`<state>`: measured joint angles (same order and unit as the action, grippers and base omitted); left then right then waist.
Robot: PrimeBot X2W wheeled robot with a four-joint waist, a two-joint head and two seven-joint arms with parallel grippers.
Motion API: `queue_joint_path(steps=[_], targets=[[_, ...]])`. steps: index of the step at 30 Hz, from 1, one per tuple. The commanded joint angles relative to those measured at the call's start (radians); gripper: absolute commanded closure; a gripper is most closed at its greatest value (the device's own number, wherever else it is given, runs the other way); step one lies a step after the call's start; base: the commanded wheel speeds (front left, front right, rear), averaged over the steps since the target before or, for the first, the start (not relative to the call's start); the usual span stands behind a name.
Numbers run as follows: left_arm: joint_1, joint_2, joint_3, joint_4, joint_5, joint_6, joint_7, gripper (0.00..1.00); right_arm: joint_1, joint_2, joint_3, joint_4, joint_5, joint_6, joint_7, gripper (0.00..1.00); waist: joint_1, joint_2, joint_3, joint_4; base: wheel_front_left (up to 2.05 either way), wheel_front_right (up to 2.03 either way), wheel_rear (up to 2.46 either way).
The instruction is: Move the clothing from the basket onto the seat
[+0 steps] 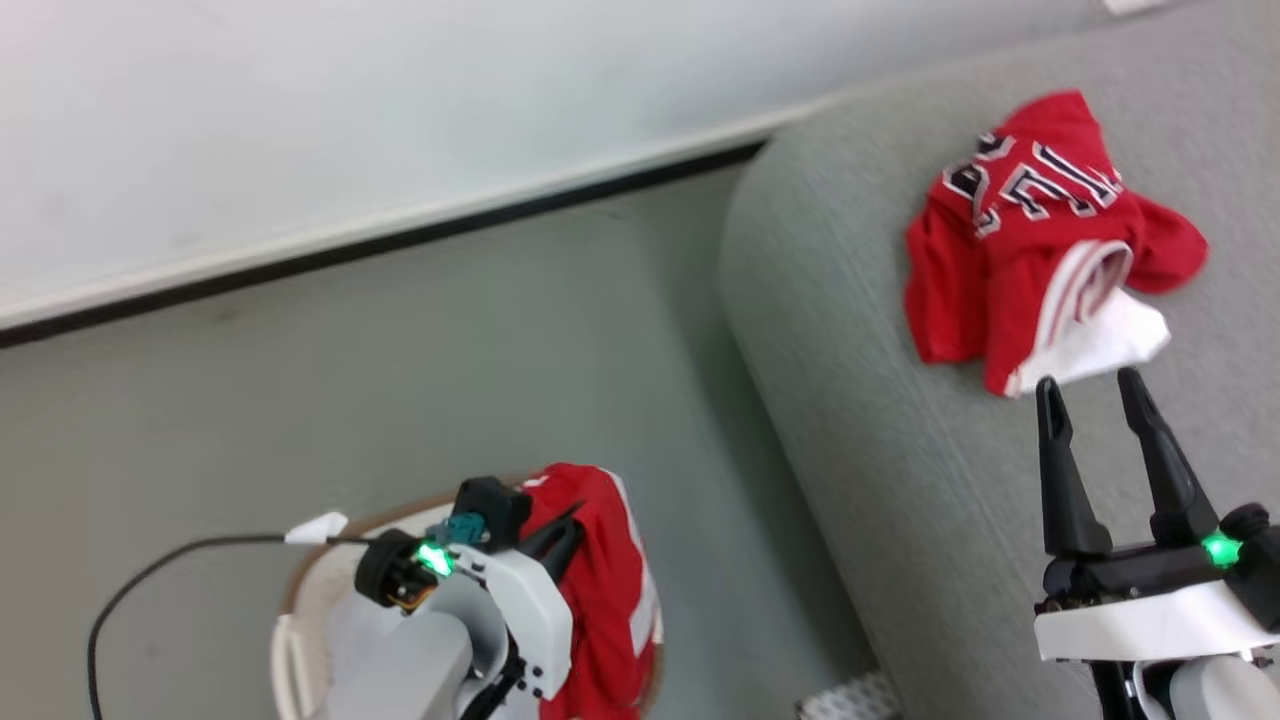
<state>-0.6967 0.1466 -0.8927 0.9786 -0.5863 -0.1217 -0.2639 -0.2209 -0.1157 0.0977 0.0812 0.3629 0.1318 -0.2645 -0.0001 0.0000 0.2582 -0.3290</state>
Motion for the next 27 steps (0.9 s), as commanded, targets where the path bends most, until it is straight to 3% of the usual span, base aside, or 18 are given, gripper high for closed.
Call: queue_joint_path(steps=[1, 14, 27], targets=[[0.033, 0.004, 0.023, -0.035, 0.01, 0.008, 0.0, 1.0, 0.024, -0.011, 0.004, 0.01, 0.008, -0.002, 0.001, 0.0, 0.0001, 0.0, -0.11, 0.114, 0.0, 0.0, 0.0], [0.074, -0.015, 0.164, -0.28, 0.076, 0.006, -0.001, 1.0, 0.083, -0.025, 0.045, 0.054, 0.038, -0.002, 0.001, 0.0, 0.0001, 0.0, -0.233, 0.272, 0.0, 0.0, 0.0], [-0.015, 0.005, 0.227, -0.469, 0.076, 0.011, 0.014, 1.0, 0.093, -0.003, 0.112, 0.071, 0.056, -0.002, 0.001, 0.0, 0.0001, 0.0, -0.286, 0.345, 0.0, 0.0, 0.0]])
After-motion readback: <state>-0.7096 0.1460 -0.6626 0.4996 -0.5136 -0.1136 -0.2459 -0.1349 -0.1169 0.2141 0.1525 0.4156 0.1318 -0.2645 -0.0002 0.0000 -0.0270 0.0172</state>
